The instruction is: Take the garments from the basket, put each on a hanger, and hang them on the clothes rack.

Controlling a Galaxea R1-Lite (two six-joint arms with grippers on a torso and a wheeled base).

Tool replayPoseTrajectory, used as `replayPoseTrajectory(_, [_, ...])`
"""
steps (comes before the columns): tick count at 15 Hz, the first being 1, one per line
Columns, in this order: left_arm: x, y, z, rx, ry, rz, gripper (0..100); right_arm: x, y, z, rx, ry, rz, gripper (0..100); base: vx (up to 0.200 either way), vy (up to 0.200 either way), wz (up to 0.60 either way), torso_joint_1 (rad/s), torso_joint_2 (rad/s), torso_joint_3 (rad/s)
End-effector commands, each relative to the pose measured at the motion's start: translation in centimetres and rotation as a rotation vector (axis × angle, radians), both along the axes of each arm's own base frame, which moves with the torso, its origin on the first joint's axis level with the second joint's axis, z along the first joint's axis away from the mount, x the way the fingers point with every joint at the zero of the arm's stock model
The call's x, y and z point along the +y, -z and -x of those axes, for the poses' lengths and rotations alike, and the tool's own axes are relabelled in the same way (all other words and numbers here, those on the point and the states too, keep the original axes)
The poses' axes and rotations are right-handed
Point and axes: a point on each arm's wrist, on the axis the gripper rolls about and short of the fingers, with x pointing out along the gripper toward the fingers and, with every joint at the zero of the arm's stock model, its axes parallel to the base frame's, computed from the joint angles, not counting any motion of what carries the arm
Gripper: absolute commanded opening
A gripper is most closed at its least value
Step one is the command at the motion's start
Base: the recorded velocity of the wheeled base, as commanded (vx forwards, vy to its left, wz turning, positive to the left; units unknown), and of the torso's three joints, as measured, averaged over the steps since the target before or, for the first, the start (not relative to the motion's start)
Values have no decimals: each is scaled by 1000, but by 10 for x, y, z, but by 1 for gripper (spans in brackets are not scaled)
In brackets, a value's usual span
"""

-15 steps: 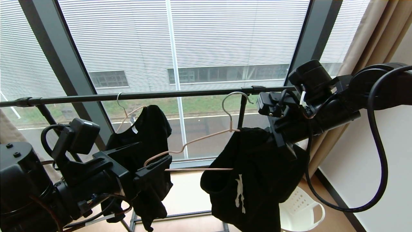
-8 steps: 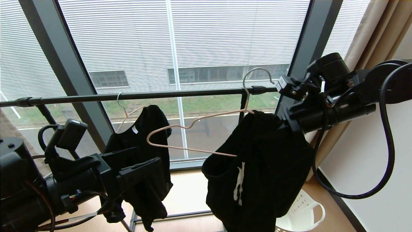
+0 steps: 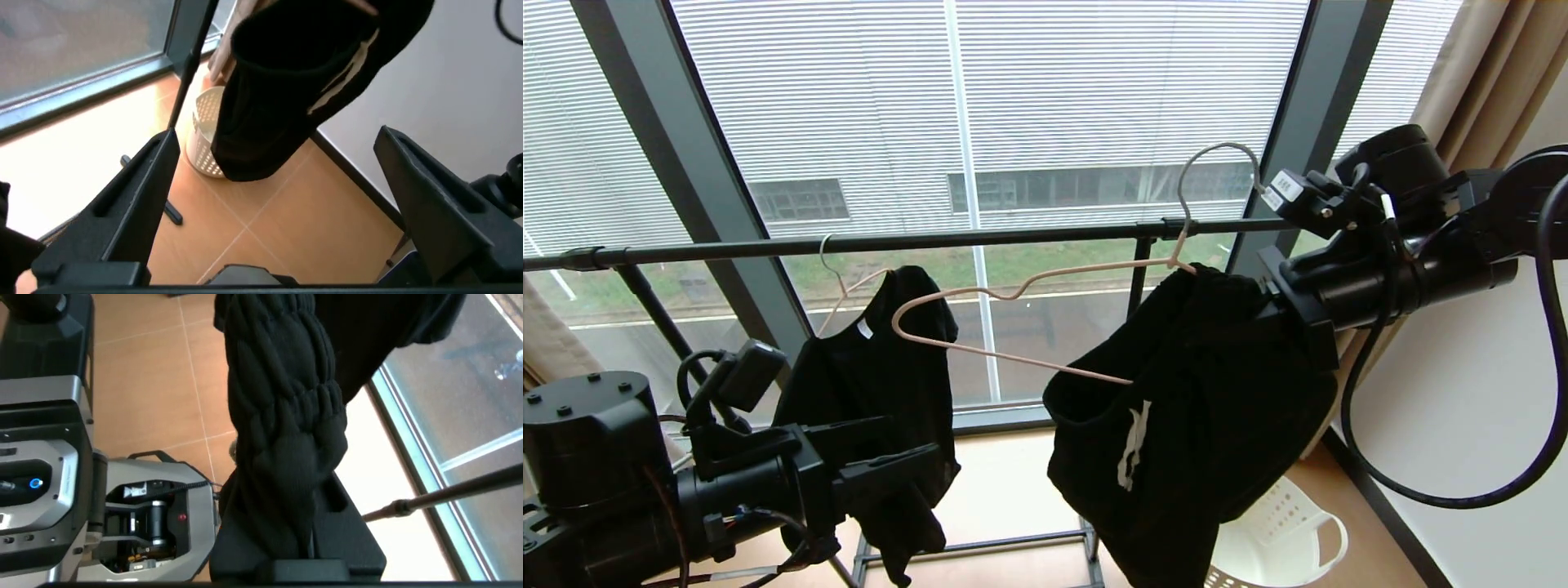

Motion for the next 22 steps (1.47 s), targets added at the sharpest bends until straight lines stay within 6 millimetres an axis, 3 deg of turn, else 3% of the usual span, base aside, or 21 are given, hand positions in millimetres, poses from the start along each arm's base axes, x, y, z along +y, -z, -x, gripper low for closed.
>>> replayPoseTrajectory(1, [-2,9,-5,41,2,-11,100,-2,-6,10,-14,-13,-14,0,0,0,0,0,0,0])
replayPoseTrajectory(4, [-9,14,-8,60,28,-18,100,4,-11,31,-23,-81,-41,0,0,0,0,0,0,0])
replayPoseTrajectory(7, [-23,17,-13,70,78,-25,100,11,-3,39,-9,-120,-28,0,0,0,0,0,0,0])
replayPoseTrajectory(13, [-31,26,-12,103,113,-40,100,29,-5,52,-17,-196,-30,0,0,0,0,0,0,0])
replayPoseTrajectory(22, [-43,32,-4,130,167,-54,100,37,-6,69,-19,-250,-32,0,0,0,0,0,0,0])
